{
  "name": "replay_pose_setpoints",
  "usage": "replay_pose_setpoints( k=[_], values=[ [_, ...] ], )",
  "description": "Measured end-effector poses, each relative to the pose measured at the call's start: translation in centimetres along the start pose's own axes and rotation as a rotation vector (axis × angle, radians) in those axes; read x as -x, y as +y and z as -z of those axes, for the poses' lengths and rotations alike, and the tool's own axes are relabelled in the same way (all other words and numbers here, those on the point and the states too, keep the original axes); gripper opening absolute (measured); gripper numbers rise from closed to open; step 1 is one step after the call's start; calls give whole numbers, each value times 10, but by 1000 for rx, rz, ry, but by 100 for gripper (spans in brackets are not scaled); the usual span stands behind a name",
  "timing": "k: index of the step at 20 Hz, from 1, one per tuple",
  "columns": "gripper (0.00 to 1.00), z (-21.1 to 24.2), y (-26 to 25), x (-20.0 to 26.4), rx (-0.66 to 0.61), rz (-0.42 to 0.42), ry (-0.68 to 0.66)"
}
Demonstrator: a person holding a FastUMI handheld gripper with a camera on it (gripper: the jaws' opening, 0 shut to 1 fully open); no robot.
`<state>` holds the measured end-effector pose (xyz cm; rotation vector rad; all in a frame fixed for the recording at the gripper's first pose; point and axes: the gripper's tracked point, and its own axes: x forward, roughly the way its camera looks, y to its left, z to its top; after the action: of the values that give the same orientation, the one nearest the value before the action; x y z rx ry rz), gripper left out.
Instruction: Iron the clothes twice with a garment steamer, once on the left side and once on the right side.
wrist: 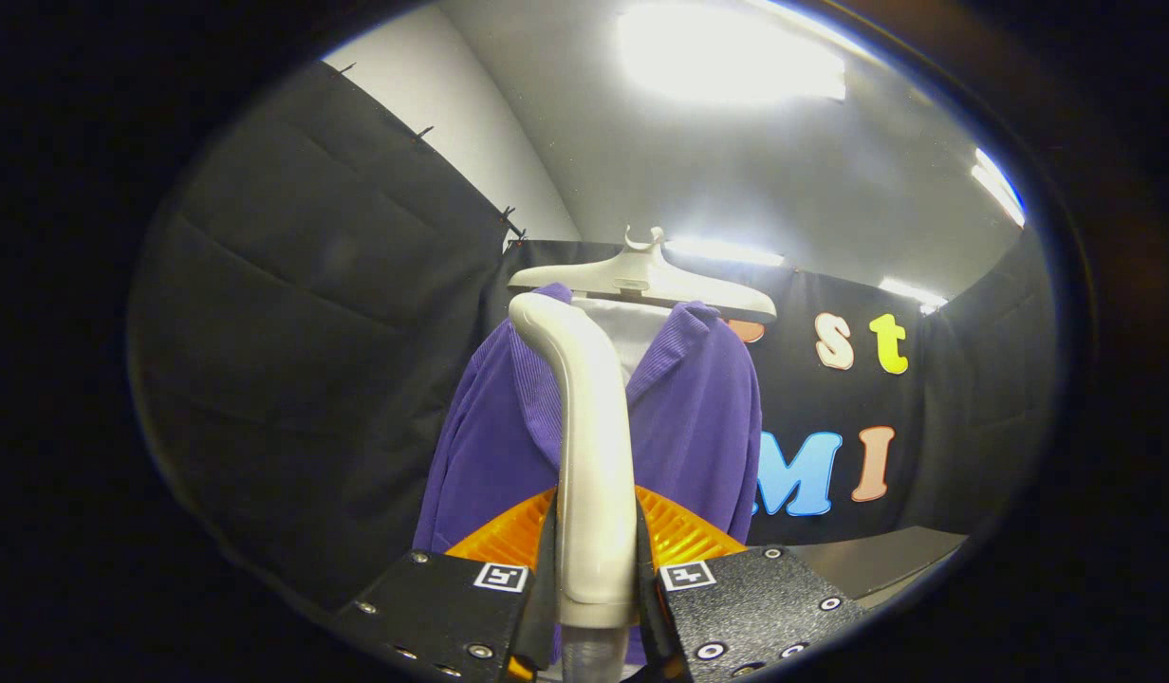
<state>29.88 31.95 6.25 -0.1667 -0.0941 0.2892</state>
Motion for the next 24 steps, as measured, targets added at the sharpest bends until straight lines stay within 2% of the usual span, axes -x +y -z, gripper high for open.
replay_pose_setpoints(
  k=[3,8,14,16,24],
  values=[
    [36,1,18,-24,22,-8,9],
    [36,44,46,-28,47,-37,58],
    [36,111,62,-2,66,-58,138],
    [36,150,68,13,67,-80,203],
    [36,224,71,60,85,-92,301]
  ],
)
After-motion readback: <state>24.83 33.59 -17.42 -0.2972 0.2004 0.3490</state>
